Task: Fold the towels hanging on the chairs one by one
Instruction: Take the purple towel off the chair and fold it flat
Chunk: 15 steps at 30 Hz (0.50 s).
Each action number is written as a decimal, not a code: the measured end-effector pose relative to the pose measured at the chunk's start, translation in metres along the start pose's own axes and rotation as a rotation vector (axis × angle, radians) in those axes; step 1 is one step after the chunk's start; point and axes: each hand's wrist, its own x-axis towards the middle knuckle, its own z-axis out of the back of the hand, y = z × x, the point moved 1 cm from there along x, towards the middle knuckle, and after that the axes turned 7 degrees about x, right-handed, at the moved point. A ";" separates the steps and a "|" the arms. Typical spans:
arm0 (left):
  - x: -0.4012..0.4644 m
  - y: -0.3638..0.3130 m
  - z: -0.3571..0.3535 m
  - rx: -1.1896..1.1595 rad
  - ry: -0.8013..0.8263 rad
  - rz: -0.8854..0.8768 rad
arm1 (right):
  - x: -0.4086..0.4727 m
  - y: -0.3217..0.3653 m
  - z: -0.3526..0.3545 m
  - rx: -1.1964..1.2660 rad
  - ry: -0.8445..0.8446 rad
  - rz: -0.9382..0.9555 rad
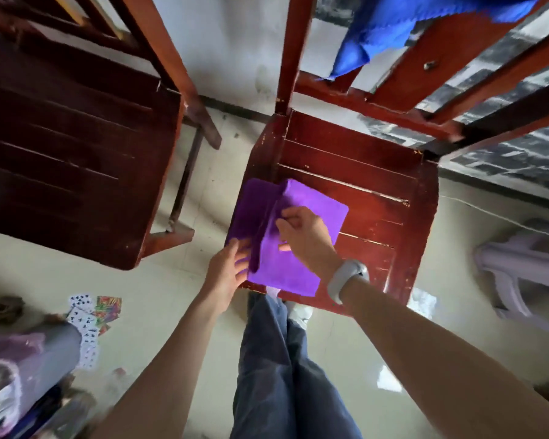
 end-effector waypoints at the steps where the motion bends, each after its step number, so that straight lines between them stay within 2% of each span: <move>1: 0.002 0.004 0.002 0.002 0.013 0.013 | 0.007 0.001 -0.004 -0.130 0.006 0.022; 4: 0.012 0.012 0.006 0.121 -0.039 -0.034 | 0.030 0.004 0.006 -0.483 -0.122 0.217; 6: 0.019 0.018 0.006 0.331 -0.096 -0.162 | 0.044 0.011 0.015 -0.672 -0.151 0.317; 9: 0.024 0.022 0.003 0.649 -0.237 -0.369 | 0.063 0.020 0.020 -0.902 -0.052 0.273; 12: 0.018 0.019 -0.004 0.757 -0.352 -0.446 | 0.073 0.025 0.018 -0.915 -0.008 0.189; 15: 0.010 0.020 -0.002 0.723 -0.404 -0.501 | 0.071 0.026 0.013 -0.726 -0.023 0.240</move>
